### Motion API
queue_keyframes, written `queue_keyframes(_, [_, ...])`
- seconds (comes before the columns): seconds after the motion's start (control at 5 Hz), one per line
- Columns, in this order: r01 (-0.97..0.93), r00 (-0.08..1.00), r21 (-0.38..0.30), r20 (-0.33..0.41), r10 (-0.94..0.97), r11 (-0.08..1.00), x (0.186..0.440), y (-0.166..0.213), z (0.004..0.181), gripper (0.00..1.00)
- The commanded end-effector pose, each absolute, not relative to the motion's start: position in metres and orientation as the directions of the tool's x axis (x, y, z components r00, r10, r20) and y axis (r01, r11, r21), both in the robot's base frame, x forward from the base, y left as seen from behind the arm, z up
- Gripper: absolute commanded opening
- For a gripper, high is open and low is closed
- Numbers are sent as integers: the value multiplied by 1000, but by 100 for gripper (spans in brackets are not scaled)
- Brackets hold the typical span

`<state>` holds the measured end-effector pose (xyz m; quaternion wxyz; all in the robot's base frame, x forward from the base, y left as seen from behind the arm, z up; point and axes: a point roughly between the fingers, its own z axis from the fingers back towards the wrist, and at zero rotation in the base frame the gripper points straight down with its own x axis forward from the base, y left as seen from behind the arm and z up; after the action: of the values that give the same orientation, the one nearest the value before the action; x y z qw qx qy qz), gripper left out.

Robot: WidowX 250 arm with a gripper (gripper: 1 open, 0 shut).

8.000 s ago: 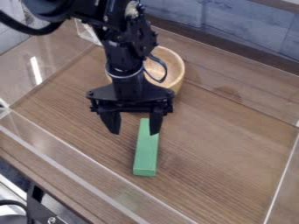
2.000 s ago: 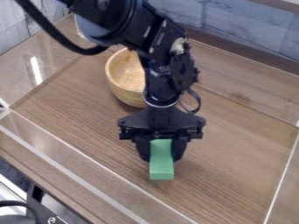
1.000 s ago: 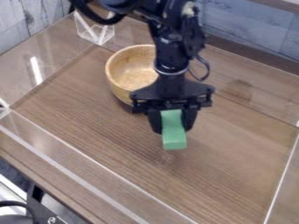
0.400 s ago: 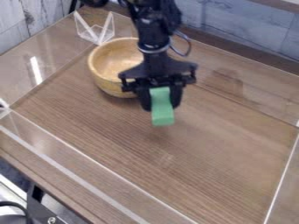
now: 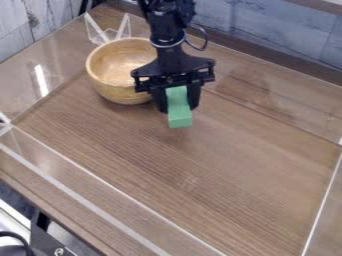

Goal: Put green stick into wooden bowl

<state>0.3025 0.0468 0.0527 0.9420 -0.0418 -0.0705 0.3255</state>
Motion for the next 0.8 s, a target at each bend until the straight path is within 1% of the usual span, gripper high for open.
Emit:
queue_keyframes(0.0, [-607, 766, -148, 151, 625, 781, 312, 52, 76, 0])
queue_keyframes(0.2, [-610, 764, -149, 151, 628, 778, 312, 51, 85, 0])
queue_keyframes(0.6, [-582, 784, -152, 153, 601, 799, 308, 44, 82, 0])
